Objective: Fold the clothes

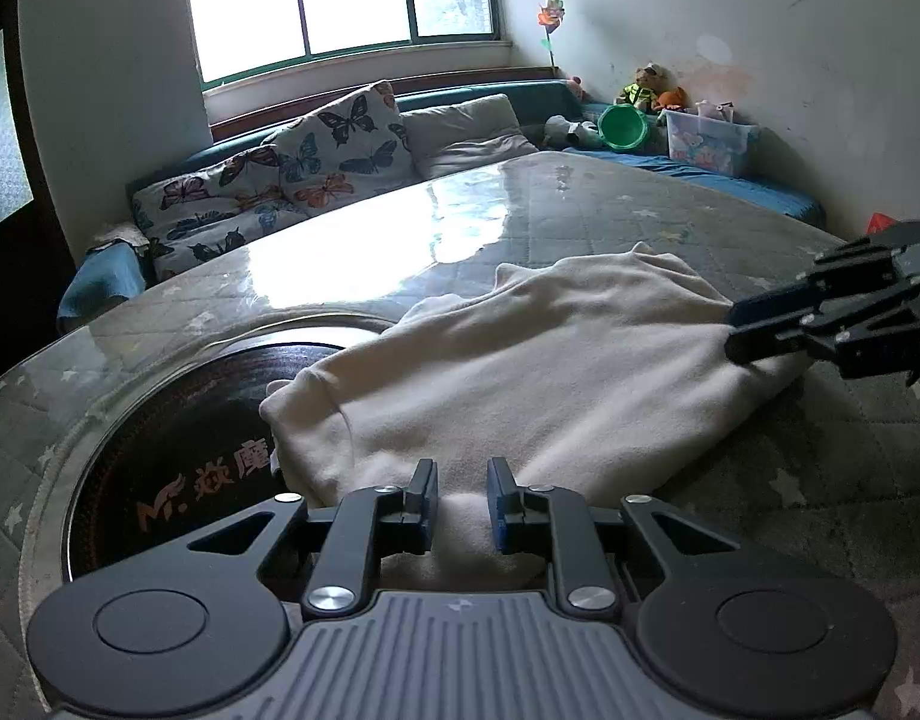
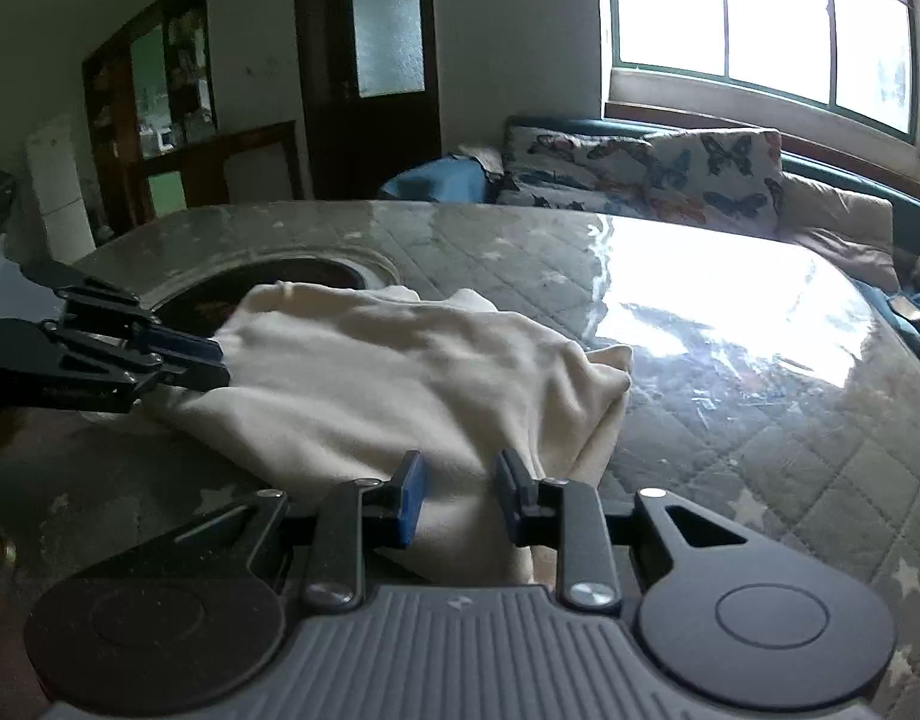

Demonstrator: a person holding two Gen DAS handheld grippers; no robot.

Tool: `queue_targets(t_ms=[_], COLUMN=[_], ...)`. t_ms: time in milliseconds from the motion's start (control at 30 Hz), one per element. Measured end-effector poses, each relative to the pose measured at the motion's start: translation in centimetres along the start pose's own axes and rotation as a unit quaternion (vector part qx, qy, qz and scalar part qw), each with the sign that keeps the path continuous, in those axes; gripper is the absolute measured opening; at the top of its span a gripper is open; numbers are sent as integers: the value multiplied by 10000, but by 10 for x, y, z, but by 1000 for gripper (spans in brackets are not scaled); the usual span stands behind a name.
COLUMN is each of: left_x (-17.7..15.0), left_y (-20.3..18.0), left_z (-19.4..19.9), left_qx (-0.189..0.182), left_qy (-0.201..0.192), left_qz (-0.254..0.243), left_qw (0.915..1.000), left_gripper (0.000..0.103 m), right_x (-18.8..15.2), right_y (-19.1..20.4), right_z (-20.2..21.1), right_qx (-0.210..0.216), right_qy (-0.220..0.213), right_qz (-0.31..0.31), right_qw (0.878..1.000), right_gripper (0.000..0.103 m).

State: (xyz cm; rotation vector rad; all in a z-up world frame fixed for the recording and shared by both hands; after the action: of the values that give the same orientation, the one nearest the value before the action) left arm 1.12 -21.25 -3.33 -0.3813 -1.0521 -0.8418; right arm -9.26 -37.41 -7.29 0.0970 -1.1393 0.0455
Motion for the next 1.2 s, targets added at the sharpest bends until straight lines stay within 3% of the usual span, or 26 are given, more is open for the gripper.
queue_targets(t_ms=[267,467,967,1200], left_x=[0,-1,-1,-2], left_y=[1,2,1,2], left_z=[1,1,1,2], left_qx=[-13,-14,-36,-51], left_qy=[4,9,-16,-54], left_qz=[31,79,167,213], left_qw=[10000,10000,9999,9997], left_gripper=[20,20,21,21], right_x=[-2,23,42,41], right_y=[-7,-1,25,25], right_z=[3,-2,-87,-122], right_qx=[-123,-23,173,-63], right_qy=[35,-188,200,296], right_qz=[-58,-20,255,199], right_qw=[9999,9998,9993,9993], right_gripper=[26,26,26,26])
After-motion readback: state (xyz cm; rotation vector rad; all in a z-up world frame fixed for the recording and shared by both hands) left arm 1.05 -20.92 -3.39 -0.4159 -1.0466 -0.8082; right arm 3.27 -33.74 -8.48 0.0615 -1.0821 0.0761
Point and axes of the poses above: each gripper's, at about its wrist camera, not at the fingertips, and z roughly against the way its jaws point, y to its left, x to its top, the point moved 9 cm from there along -z, roughly the way its jaws point, and after that the axes turned 11 degrees about -y, right-handed, at the moved point
